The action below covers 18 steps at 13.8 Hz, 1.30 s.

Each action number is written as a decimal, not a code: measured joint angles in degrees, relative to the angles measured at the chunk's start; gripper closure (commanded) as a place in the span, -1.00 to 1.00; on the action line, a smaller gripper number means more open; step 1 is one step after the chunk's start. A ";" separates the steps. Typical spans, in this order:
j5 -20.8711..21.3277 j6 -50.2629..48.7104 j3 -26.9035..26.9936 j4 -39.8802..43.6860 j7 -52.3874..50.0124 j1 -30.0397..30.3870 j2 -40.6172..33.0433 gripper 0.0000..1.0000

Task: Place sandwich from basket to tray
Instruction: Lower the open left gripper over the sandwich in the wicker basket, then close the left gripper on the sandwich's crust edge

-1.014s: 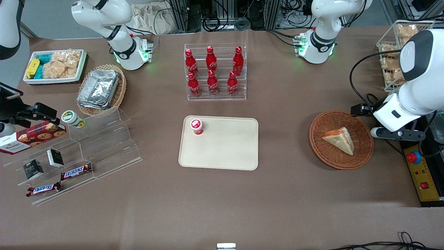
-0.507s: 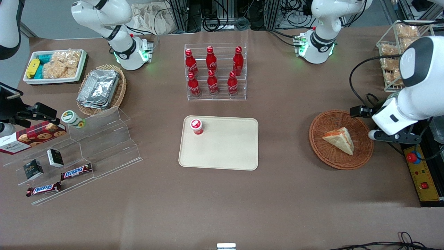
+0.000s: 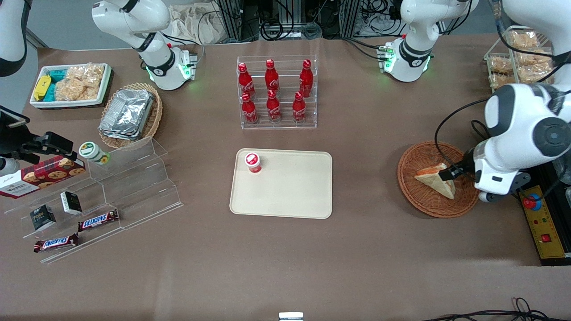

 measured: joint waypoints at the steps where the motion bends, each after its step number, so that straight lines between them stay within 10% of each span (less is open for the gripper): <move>1: 0.11 3.85 0.57 -2.73 -2.56 0.02 0.14 -1.00; 10: 0.22 19.45 4.39 -13.26 -9.12 0.21 3.76 -1.00; 11: 0.22 19.59 4.38 -13.25 -11.09 0.21 4.47 -0.72; 12: 0.22 20.02 4.37 -13.16 -13.11 0.20 5.19 0.38; 13: 0.23 20.53 4.35 -12.86 -14.95 0.20 5.94 0.99; 18: 0.45 20.51 4.26 -10.10 -17.57 0.19 6.95 1.00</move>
